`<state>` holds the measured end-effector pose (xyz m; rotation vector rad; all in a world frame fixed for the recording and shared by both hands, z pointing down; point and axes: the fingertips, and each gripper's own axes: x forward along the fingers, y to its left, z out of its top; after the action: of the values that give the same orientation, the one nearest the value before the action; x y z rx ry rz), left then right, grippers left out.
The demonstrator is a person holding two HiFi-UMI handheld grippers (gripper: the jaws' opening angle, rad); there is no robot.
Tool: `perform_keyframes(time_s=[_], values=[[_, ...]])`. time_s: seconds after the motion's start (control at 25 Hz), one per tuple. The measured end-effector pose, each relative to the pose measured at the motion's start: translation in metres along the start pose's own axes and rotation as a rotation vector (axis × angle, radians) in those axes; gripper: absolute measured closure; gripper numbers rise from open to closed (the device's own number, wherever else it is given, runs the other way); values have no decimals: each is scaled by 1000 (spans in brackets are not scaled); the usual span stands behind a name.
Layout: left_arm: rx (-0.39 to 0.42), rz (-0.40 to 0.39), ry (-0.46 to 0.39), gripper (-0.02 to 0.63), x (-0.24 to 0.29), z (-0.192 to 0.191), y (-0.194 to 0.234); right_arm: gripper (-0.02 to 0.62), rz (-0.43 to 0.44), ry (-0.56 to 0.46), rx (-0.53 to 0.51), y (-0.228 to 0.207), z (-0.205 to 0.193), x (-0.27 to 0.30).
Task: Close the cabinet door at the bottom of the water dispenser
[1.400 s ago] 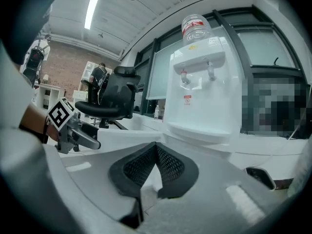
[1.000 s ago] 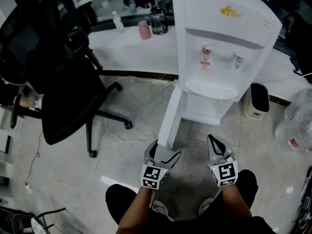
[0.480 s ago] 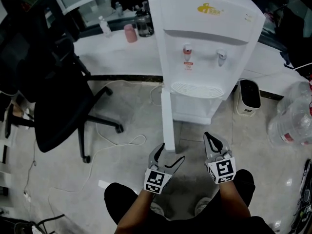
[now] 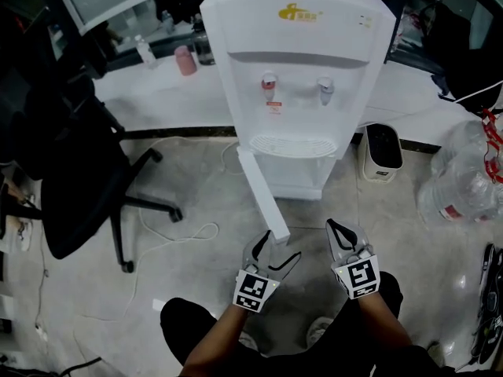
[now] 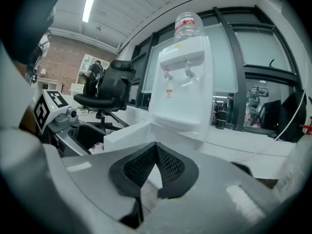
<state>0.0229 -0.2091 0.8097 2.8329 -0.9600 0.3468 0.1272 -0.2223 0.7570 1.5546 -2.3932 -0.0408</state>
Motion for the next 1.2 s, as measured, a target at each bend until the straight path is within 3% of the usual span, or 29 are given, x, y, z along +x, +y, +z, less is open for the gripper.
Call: perform_keyframes(time_s=[0.48, 1.2], values=[[34, -101, -7, 178, 44, 11, -26, 592, -90, -14, 57, -22, -18, -23], [123, -182, -34, 207, 124, 32, -39, 592, -116, -8, 45, -34, -29, -42]])
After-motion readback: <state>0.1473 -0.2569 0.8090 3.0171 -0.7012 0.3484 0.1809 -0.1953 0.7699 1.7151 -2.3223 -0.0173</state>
